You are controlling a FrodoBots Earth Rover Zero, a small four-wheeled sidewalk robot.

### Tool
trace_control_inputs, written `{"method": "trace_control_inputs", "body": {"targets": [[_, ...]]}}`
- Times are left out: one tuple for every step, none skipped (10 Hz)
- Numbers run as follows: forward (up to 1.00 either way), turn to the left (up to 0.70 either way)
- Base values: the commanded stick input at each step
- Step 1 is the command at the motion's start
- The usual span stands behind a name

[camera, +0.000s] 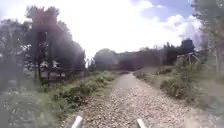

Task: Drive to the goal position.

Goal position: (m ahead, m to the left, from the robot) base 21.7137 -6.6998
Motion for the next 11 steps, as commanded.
{"method": "trace_control_inputs", "body": {"targets": [[0.70,0.00],[0.70,0.00],[0.70,0.00],[0.70,0.00],[0.70,0.00],[0.70,-0.06],[0.70,-0.27],[0.70,-0.19],[0.70,0.00],[0.70,0.00],[0.70,0.00]]}}
